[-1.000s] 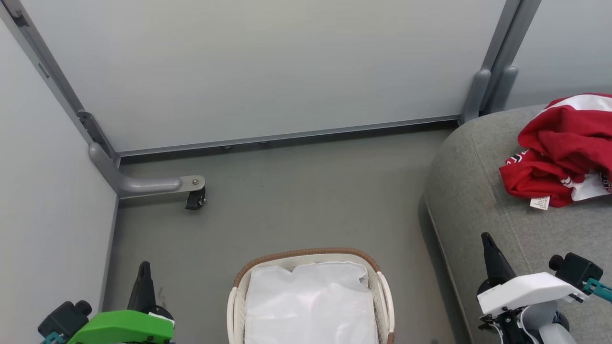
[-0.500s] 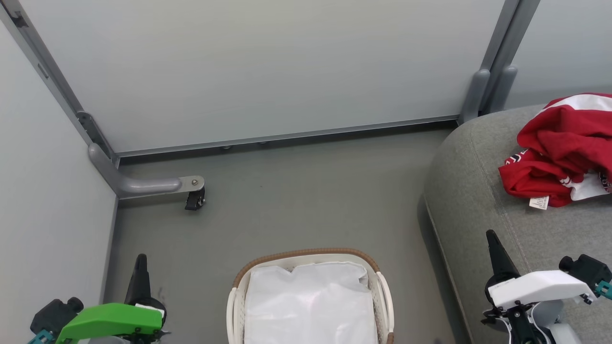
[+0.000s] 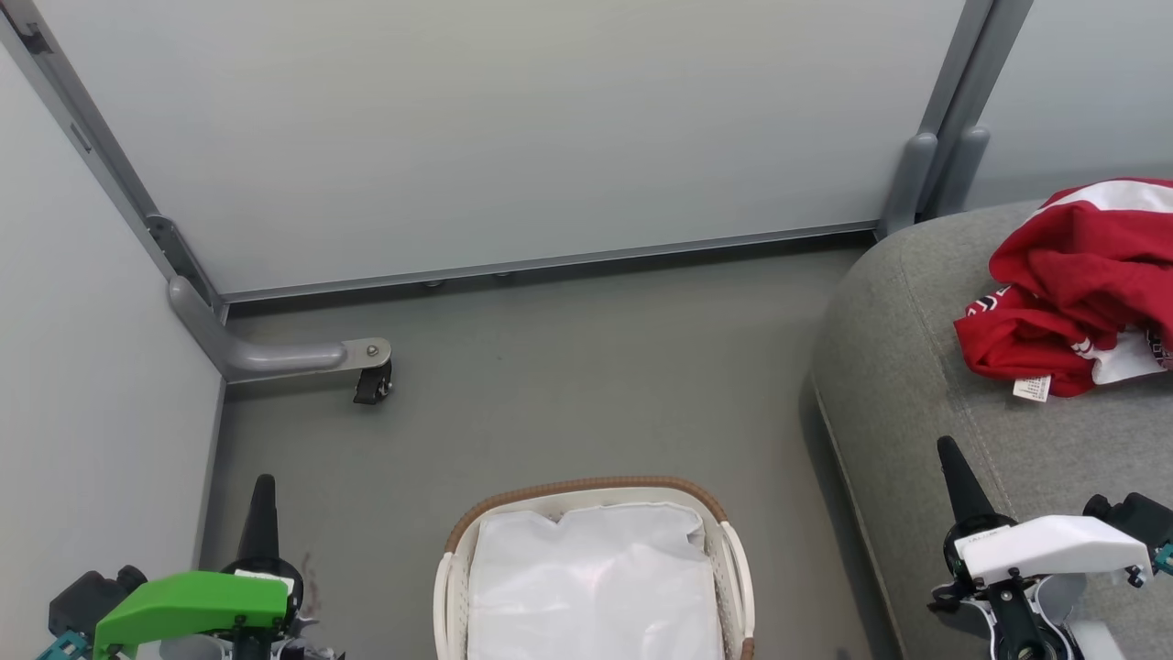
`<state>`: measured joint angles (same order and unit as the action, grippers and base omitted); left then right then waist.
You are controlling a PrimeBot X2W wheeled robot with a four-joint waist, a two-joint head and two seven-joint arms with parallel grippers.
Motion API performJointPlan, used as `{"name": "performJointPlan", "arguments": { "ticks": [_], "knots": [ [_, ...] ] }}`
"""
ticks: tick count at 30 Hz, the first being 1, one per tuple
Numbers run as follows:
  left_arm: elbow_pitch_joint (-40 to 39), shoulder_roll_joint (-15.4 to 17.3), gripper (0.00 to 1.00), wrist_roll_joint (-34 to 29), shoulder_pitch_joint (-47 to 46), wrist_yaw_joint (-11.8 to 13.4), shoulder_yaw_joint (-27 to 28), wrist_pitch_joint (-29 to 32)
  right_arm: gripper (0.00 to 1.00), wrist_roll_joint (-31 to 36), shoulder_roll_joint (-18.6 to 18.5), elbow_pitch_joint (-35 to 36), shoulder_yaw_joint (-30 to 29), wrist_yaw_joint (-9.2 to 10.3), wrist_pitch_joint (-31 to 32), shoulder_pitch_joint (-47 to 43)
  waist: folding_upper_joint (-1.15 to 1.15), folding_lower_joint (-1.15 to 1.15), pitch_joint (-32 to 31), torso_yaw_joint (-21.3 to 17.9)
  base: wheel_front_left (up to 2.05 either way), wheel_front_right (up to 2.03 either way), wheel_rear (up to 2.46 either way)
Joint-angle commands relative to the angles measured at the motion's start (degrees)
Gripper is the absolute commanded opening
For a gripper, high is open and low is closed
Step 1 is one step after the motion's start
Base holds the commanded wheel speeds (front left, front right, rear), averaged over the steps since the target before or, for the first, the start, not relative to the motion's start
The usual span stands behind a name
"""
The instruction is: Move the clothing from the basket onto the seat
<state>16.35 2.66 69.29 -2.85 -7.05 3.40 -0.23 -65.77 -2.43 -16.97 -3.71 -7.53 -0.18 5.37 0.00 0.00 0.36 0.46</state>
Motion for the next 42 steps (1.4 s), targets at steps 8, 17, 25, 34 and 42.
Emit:
{"name": "performJointPlan", "arguments": {
  "ticks": [8,17,25,34,42],
  "knots": [
    [-1.01,0.26,0.00,4.88,-1.78,-0.30,0.79,1.39,0.00,-5.50,-0.43,1.19,-0.75,0.05,1.38,1.08,0.00,0.00,-0.03,-0.07,0.00,0.00,0.00],
    [-1.30,0.28,0.00,8.87,-2.22,-0.39,1.34,2.63,0.00,-10.07,-0.47,1.63,-1.24,0.05,2.61,1.11,0.00,0.00,-0.06,-0.14,0.00,0.00,0.00],
    [-1.57,0.30,0.00,12.21,-2.65,-0.45,1.75,3.63,0.00,-13.92,-0.50,1.95,-1.64,0.05,3.61,1.08,0.00,0.00,-0.08,-0.21,0.00,0.00,0.00],
    [-1.86,0.32,0.00,15.77,-2.99,-0.53,2.24,4.70,0.00,-18.04,-0.54,2.35,-2.08,0.05,4.68,1.11,0.00,0.00,-0.11,-0.28,0.00,0.00,0.00],
    [-2.13,0.34,0.00,18.67,-3.39,-0.60,2.69,5.54,0.00,-21.39,-0.57,2.66,-2.41,0.05,5.53,1.05,0.00,0.00,-0.14,-0.34,0.00,0.00,0.00]
  ]
}}
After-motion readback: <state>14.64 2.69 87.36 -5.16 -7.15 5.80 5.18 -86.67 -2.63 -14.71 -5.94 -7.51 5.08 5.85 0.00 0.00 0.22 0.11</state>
